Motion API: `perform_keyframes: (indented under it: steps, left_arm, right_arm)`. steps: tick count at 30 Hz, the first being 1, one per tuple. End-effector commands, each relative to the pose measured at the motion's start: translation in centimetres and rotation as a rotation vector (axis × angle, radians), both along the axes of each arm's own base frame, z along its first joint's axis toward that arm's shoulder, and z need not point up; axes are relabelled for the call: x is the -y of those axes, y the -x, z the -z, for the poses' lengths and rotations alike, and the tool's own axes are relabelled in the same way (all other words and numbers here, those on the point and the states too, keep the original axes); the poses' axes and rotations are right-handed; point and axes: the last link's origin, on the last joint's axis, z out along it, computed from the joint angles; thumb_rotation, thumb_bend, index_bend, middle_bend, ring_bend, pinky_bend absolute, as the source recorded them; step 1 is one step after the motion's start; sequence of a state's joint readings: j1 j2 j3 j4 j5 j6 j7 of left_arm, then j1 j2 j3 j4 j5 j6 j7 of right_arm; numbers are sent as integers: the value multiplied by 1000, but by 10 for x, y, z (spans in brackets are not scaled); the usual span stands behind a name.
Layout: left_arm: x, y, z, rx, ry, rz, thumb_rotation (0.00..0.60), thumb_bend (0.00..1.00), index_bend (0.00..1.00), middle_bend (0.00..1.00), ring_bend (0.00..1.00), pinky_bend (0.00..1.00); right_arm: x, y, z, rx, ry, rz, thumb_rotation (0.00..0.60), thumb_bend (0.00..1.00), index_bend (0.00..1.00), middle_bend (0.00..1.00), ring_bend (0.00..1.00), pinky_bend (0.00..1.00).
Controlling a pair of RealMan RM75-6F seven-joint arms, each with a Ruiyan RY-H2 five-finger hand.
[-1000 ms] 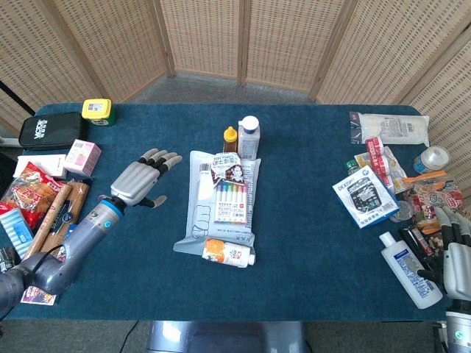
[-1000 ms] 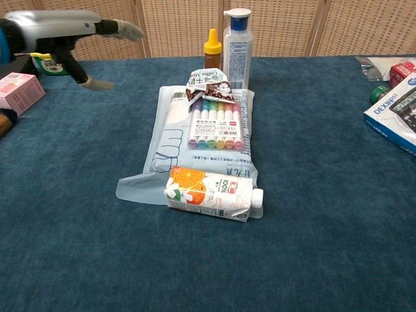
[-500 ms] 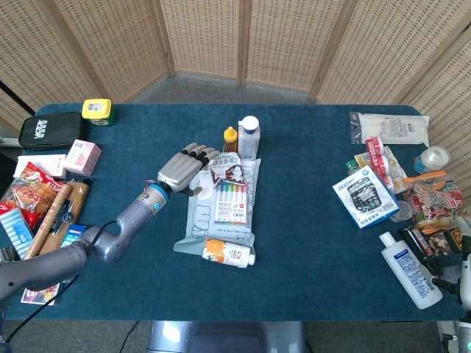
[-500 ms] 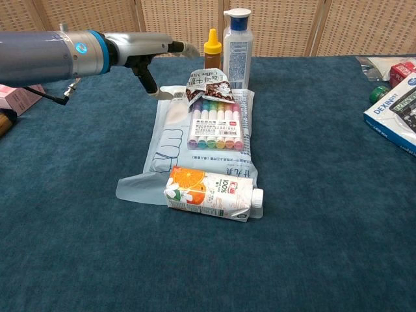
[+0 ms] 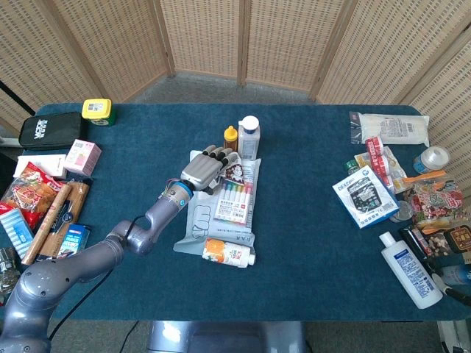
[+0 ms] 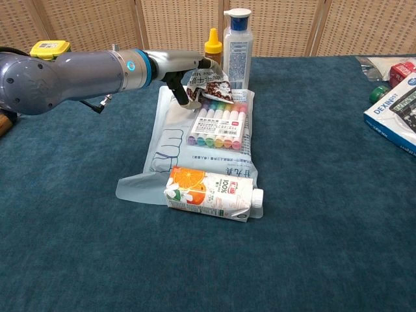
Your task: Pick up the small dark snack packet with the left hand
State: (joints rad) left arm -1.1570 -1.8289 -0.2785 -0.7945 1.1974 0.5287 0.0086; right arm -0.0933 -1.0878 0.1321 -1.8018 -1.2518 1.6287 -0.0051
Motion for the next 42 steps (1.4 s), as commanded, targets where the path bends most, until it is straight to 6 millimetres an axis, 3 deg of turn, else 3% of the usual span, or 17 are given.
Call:
perform_keyframes:
  steps: [1,4,7,9,19,34,42]
  left_arm:
    - [-3,-5,6,2,-25,14,600,367,395,210,402,179]
    - [-7,-6,6,26,-71,15,600,374,646,472,715,610]
    - [-9,-5,3,86,-111,3,600,398,817,682,903,821]
    - [-10,-4,0,111,-127,5,600,418,860,725,942,864]
    - [-1,11,-36,294,-158,32,600,418,862,732,947,872]
    - [45,9,-159,710,-251,98,600,396,839,717,933,860]
    - [65,-3,-201,897,-326,160,600,385,826,702,928,851]
  right_arm:
    - [-2,1,-1,5,5,3,600,2,0,0,0,0]
    - [-4,2,-2,10,12,8,600,2,0,0,0,0]
    - [-5,2,-2,14,14,9,600,1,0,0,0,0]
    - [-5,2,-2,16,14,9,600,1,0,0,0,0]
    - [4,0,4,28,-4,-23,600,2,0,0,0,0]
    - [17,1,22,73,-51,-74,600,1,0,0,0,0]
    - [18,3,26,86,-59,-84,600,1,0,0,0,0]
